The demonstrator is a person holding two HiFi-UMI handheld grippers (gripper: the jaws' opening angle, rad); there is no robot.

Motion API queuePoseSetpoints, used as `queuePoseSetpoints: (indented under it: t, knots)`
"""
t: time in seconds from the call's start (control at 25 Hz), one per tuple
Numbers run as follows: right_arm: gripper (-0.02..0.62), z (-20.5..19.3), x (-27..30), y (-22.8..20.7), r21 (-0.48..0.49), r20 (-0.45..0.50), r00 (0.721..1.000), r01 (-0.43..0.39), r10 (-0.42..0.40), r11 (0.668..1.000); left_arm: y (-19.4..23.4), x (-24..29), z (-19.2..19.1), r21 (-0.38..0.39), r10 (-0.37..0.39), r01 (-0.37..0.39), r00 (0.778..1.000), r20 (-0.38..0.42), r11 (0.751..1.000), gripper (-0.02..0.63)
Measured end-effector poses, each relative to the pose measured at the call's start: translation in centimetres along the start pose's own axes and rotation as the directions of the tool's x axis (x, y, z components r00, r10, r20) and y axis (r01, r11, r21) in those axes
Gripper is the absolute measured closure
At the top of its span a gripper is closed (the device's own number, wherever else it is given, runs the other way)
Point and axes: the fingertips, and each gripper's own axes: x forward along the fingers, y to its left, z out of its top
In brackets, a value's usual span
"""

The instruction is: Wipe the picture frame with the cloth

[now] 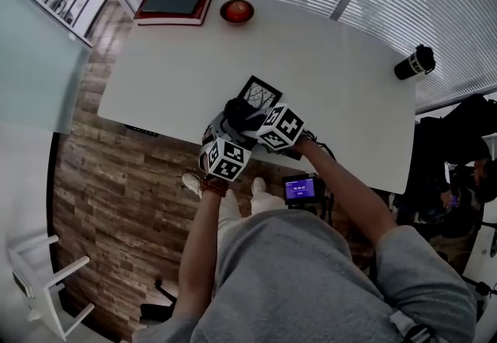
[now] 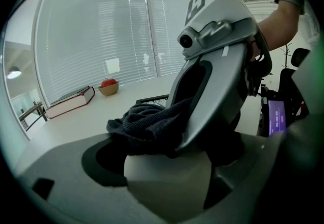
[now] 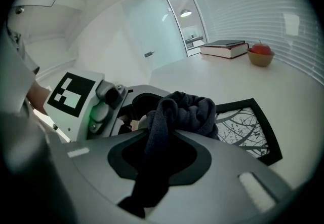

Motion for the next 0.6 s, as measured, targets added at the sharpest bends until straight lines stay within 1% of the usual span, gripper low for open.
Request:
queuePoseSetpoints:
  t: [0.08,0.12,0.16,0.2,0.24,0.28,0.32,0.4,0.44,0.48,0.52,0.56,0.6]
  knots:
    - [0.503,0.3,-0.6,0.0,0.011,0.033,0.999,-0.04,0.04,0.999,-0.1,0.0,-0.1,0.0,0.0,0.0,1.0,-0.001,1.0,0.132]
    - [0.502,0.8,-1.3,-0.3,0.016,0.066,0.997,-0.049,0.048,0.999,-0.1,0.0,-0.1,0.0,0.0,0.0,1.0,-0.001,1.0,0.133]
    - [0.501,1.5,-2.3,-1.0,0.019,0.111,0.993,-0.041,0.039,0.999,-0.1,0.0,-0.1,0.001,-0.001,0.001,1.0,-0.001,1.0,0.133]
    - [0.5,2.4,-3.6,-2.1,0.018,0.165,0.986,-0.012,0.008,1.0,-0.1,0.0,0.0,0.001,-0.001,0.001,1.0,-0.001,1.0,0.132]
    - [0.5,3.4,-5.2,-3.5,0.013,0.222,0.974,0.038,-0.04,0.999,-0.1,0.0,0.0,0.002,-0.001,0.001,1.0,-0.001,1.0,0.133]
    - [0.499,4.4,-6.8,-5.1,0.003,0.276,0.956,0.105,-0.102,0.994,-0.1,0.0,0.0,0.003,-0.001,0.001,1.0,0.0,1.0,0.133]
    - [0.499,5.2,-8.6,-6.9,-0.007,0.322,0.931,0.185,-0.173,0.983,-0.1,0.0,0.0,0.003,-0.001,0.001,1.0,0.001,1.0,0.133]
    - [0.497,6.1,-11.7,-10.3,-0.013,0.377,0.87,0.348,-0.318,0.937,-0.1,-0.1,0.0,0.004,-0.002,0.002,1.0,0.001,1.0,0.133]
    - [0.497,6.0,-12.8,-11.8,-0.018,0.378,0.846,0.413,-0.377,0.91,-0.1,-0.1,0.0,0.003,-0.002,0.002,1.0,0.002,1.0,0.133]
    - [0.497,5.6,-13.4,-13.0,-0.03,0.359,0.834,0.46,-0.42,0.888,-0.1,-0.1,0.0,0.002,-0.002,0.002,1.0,0.002,1.0,0.133]
    - [0.497,4.9,-13.4,-14.0,-0.046,0.322,0.834,0.486,-0.448,0.873,-0.1,-0.1,0.0,0.001,-0.001,0.001,1.0,0.001,1.0,0.133]
    - [0.497,3.9,-13.0,-14.8,-0.061,0.275,0.844,0.493,-0.46,0.868,-0.1,0.0,0.0,0.001,-0.001,0.001,1.0,-0.001,1.0,0.133]
    - [0.497,2.8,-12.3,-15.2,-0.064,0.229,0.86,0.482,-0.457,0.874,-0.1,0.0,0.0,0.001,-0.001,0.001,1.0,-0.002,1.0,0.133]
